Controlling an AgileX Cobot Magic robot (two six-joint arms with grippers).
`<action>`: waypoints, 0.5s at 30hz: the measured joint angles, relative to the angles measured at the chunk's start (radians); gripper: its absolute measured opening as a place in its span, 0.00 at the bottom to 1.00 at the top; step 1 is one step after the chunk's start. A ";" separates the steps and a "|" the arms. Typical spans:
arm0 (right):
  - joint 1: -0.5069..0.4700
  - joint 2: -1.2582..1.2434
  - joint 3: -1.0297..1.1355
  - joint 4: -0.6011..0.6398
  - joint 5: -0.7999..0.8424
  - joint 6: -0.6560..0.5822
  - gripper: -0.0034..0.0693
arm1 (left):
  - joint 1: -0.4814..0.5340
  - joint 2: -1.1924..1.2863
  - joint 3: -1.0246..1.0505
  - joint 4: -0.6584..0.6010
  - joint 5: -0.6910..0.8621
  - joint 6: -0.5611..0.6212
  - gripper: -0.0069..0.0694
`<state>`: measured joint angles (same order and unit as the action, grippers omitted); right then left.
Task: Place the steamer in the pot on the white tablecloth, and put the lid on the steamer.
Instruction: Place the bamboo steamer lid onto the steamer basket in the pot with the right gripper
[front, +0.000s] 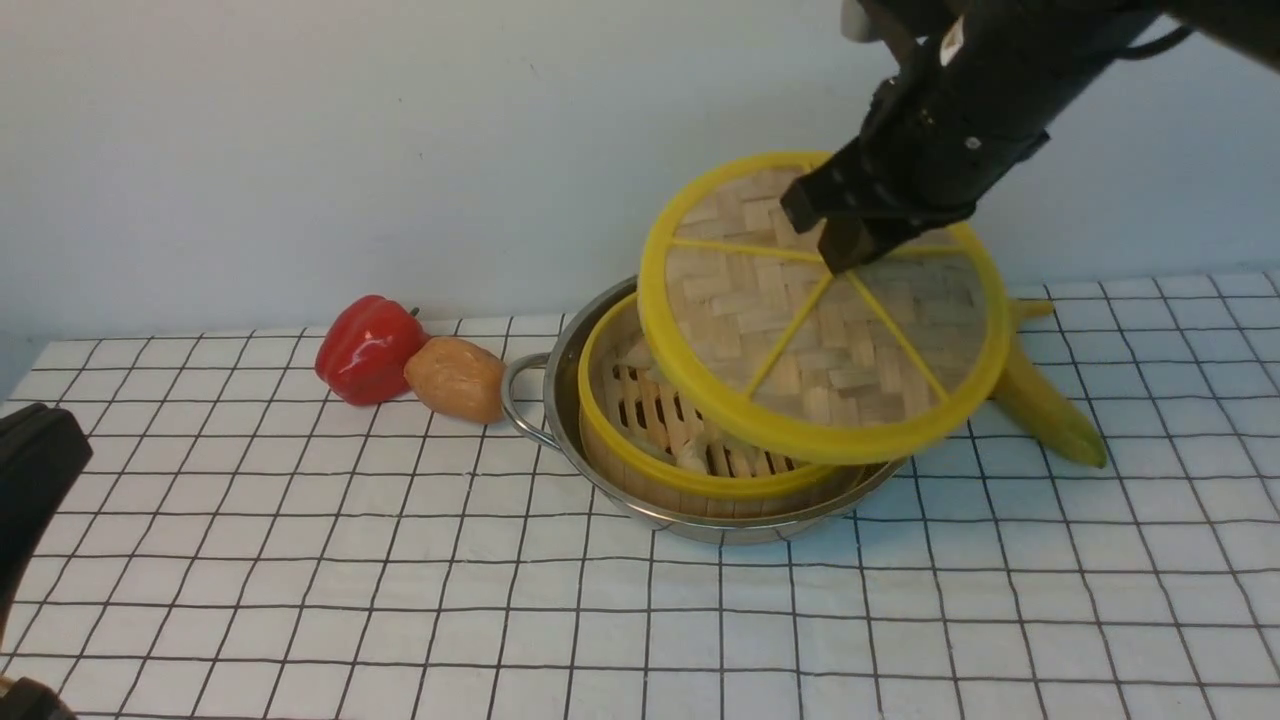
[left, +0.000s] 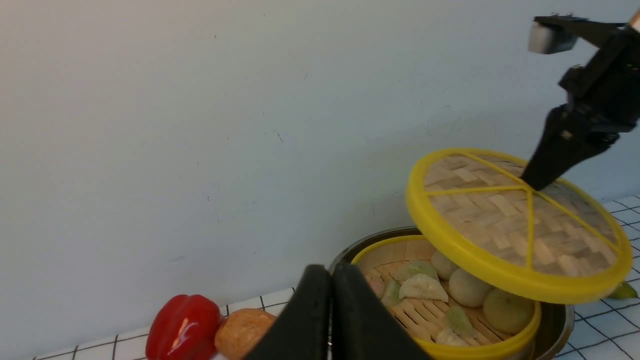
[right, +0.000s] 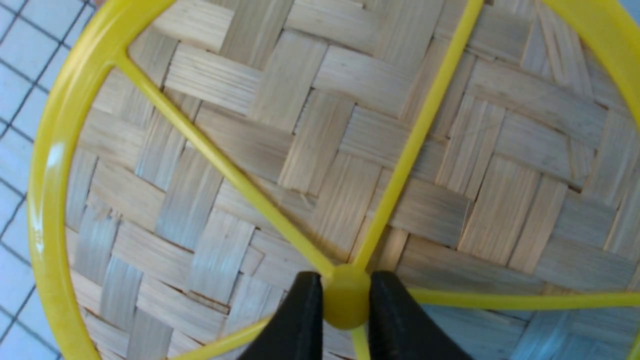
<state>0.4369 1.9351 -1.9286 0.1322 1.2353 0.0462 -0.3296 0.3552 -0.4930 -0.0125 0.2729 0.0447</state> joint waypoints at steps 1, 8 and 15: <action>0.000 0.022 -0.036 0.000 0.000 0.000 0.23 | 0.000 0.000 0.000 0.000 0.001 0.000 0.09; 0.000 0.132 -0.167 0.015 -0.001 0.000 0.23 | 0.000 0.000 0.000 0.000 0.008 0.000 0.09; 0.000 0.179 -0.176 0.040 0.000 -0.030 0.23 | 0.000 0.000 0.000 0.000 0.012 0.000 0.09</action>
<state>0.4369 2.1143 -2.1048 0.1726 1.2352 0.0161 -0.3296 0.3552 -0.4930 -0.0125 0.2847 0.0447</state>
